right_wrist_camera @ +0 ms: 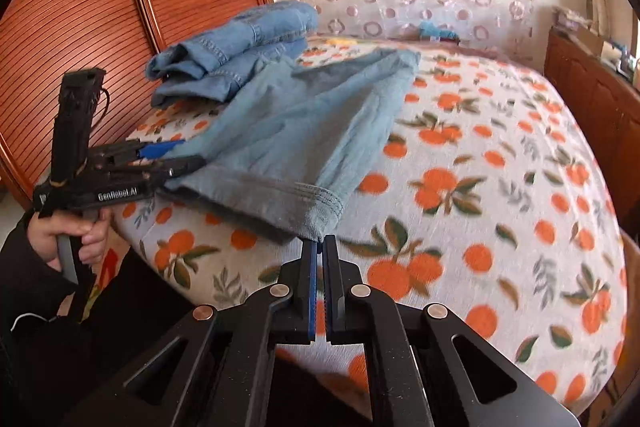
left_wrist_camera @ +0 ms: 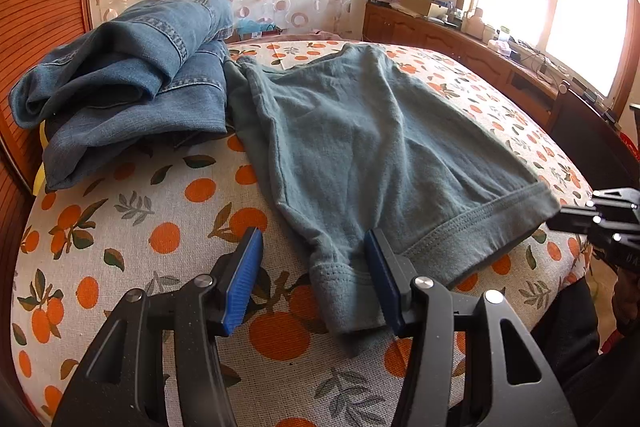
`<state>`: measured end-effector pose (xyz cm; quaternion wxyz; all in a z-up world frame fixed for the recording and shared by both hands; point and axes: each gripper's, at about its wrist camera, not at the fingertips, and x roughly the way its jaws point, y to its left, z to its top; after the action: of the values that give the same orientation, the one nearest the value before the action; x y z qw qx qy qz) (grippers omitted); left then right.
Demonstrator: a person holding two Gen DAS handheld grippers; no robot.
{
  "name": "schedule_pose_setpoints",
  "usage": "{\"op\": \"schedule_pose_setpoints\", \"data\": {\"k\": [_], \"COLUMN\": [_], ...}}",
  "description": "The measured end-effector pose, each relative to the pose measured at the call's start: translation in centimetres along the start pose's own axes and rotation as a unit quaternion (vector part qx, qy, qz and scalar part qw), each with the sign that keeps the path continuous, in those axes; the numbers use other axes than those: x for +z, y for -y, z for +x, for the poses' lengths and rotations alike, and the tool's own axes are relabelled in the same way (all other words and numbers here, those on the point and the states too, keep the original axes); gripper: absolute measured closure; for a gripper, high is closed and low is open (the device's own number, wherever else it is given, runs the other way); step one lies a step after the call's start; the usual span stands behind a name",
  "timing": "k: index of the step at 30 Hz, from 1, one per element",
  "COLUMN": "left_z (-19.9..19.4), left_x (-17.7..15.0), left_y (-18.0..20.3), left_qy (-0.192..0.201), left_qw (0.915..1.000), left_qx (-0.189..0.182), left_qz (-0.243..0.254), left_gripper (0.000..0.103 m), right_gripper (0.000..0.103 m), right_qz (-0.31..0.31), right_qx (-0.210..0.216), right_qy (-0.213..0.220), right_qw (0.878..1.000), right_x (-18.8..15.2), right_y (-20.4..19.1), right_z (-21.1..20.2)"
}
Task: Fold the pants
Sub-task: 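Pinch the folded hem with the right gripper and straighten it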
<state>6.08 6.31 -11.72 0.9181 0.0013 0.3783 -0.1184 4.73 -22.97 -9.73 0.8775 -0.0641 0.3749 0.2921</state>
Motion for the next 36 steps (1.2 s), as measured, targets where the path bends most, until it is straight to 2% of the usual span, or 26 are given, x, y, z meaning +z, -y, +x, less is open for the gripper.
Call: {"op": "schedule_pose_setpoints", "data": {"k": [5, 7, 12, 14, 16, 19, 25, 32, 36], "left_z": [-0.2, -0.5, -2.0, -2.4, -2.7, -3.2, -3.3, -1.2, -1.2], "left_x": [0.0, -0.1, -0.6, -0.7, -0.6, -0.5, 0.0, -0.5, -0.8], "left_y": [-0.1, -0.4, -0.2, -0.3, -0.4, -0.8, -1.4, -1.0, -0.6], "left_qy": [-0.007, -0.010, 0.004, 0.008, 0.011, 0.022, 0.032, -0.006, -0.008], "left_qw": [0.9999, 0.9996, 0.9993, 0.9991, 0.9987, 0.9975, 0.9965, 0.9976, 0.9979], "left_qx": [-0.002, -0.015, -0.027, -0.031, -0.035, -0.042, -0.037, -0.025, -0.022], "left_qz": [-0.007, -0.022, -0.024, -0.028, -0.036, -0.053, -0.068, -0.065, -0.060], "left_gripper": [0.049, 0.049, 0.049, 0.050, 0.055, 0.056, 0.061, 0.062, 0.062], "right_gripper": [0.101, 0.101, 0.095, 0.088, 0.076, 0.066, 0.063, 0.062, 0.060], "right_qz": [0.008, 0.007, 0.008, 0.011, 0.016, 0.019, 0.027, 0.023, 0.028], "right_qx": [-0.003, -0.007, -0.025, -0.037, -0.040, -0.041, -0.030, -0.036, -0.033], "right_qy": [-0.004, -0.004, 0.019, 0.029, 0.032, 0.034, 0.021, 0.000, -0.001], "right_qw": [1.000, 1.000, 0.999, 0.999, 0.999, 0.998, 0.999, 0.999, 0.999], "right_x": [0.3, 0.7, 1.2, 1.7, 2.2, 2.9, 3.9, 4.0, 3.8], "right_y": [0.3, 0.3, 0.2, 0.4, 0.5, 0.3, 0.1, 0.0, 0.1], "right_z": [-0.3, -0.4, -1.8, -2.0, -1.6, -0.6, 2.4, 4.2, 4.2]}}
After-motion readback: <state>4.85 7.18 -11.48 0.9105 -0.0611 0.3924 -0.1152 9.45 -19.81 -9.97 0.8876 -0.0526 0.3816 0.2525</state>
